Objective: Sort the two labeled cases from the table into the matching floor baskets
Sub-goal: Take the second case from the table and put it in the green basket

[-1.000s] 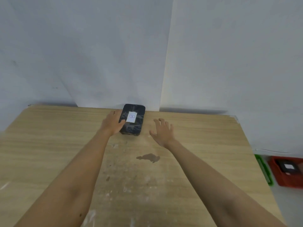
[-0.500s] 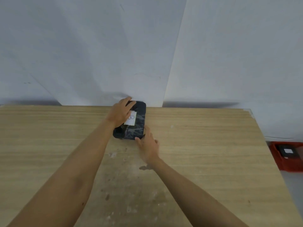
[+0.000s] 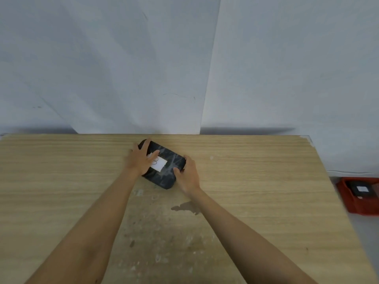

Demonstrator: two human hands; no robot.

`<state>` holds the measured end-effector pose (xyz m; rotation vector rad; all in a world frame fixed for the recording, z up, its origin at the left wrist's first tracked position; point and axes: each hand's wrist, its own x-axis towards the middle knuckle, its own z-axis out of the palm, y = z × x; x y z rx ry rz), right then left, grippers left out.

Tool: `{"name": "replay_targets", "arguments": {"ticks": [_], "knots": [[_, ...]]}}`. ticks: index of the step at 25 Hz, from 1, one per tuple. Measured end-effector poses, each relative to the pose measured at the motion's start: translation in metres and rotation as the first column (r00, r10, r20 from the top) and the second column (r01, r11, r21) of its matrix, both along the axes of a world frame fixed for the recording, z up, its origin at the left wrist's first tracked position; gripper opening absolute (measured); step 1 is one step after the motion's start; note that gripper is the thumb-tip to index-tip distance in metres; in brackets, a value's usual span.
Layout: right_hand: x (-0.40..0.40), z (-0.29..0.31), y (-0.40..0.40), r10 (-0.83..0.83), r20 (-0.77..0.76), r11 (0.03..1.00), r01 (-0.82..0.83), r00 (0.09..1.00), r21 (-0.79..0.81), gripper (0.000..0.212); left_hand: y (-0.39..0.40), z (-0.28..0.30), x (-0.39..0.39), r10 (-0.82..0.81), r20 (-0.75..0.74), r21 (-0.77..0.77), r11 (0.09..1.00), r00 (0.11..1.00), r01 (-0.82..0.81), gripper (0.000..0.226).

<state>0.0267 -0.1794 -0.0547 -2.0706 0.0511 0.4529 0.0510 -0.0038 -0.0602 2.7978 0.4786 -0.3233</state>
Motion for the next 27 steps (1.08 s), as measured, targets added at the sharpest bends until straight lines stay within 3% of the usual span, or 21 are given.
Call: {"name": "replay_targets", "arguments": {"ticks": [3,7,12,17,22,27], "knots": [[-0.011,-0.002,-0.005,-0.023,-0.005,0.994,0.023,1.0,0.106,0.055,-0.021,-0.002,-0.03,0.171,-0.012,-0.059,0.983,0.985,-0.171,0.068],[-0.026,0.004,-0.033,-0.016,0.02,0.996,0.015,1.0,0.088,0.057,-0.052,0.01,-0.067,0.26,0.03,-0.249,0.937,0.965,-0.244,0.068],[-0.04,0.045,-0.095,-0.058,0.105,0.972,0.033,0.993,0.232,0.058,-0.092,0.048,-0.087,0.213,0.19,-0.352,0.926,0.958,-0.136,0.063],[-0.059,0.082,-0.17,-0.143,0.021,0.934,0.128,0.99,0.333,0.061,-0.156,0.08,-0.087,0.109,0.3,-0.336,0.942,0.948,-0.003,0.061],[-0.073,0.11,-0.253,-0.17,-0.002,0.938,0.162,0.985,0.305,0.056,-0.237,0.095,-0.089,0.067,0.335,-0.461,0.882,0.94,0.101,0.062],[-0.083,0.119,-0.373,-0.228,0.054,0.949,0.21,0.972,0.234,0.052,-0.356,0.104,-0.085,-0.021,0.363,-0.478,0.854,0.931,0.205,0.062]]}}
